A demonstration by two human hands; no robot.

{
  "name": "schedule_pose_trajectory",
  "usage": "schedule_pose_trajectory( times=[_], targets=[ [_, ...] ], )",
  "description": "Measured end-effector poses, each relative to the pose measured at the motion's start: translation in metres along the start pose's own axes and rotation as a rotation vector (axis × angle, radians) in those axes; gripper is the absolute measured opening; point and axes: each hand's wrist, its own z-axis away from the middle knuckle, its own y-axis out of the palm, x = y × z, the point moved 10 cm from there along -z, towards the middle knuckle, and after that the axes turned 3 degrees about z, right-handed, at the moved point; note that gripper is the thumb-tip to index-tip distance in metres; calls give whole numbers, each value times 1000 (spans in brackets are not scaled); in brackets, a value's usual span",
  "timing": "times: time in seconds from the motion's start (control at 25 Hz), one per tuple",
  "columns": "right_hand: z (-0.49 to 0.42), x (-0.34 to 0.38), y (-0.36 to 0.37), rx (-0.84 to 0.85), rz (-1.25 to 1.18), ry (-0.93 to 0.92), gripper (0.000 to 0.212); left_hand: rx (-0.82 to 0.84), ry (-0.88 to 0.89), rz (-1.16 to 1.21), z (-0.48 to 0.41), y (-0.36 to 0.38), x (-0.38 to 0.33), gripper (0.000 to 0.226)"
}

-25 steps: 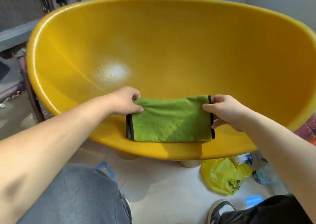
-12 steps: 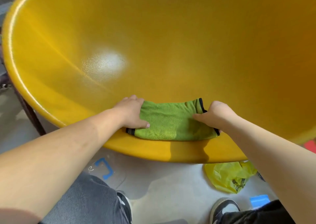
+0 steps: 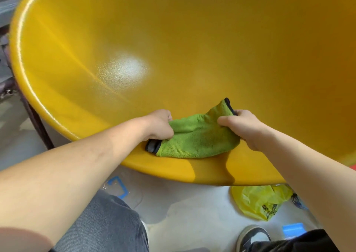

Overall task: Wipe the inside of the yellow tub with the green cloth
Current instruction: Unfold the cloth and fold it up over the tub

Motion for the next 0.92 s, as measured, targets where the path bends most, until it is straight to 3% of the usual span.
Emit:
schedule_pose_trajectory(
  times=[0.2,0.4,0.6,0.68,0.92],
  targets=[
    [9,22,2,14,-221,-68,13,61,-131,371,-5,-3,28,59],
    [27,41,15,212,-520,-75,32,245,-162,448,6,20,29,84],
    [52,74,25,452,-658,-171,37,429,-10,603,19,40,-8,62],
    [58,87,20,482,-696,-221,38,545,71,665,23,46,-24,56],
    [65,100,7,540,-820,-283,42,674,130,966,23,49,-44,50]
  ],
)
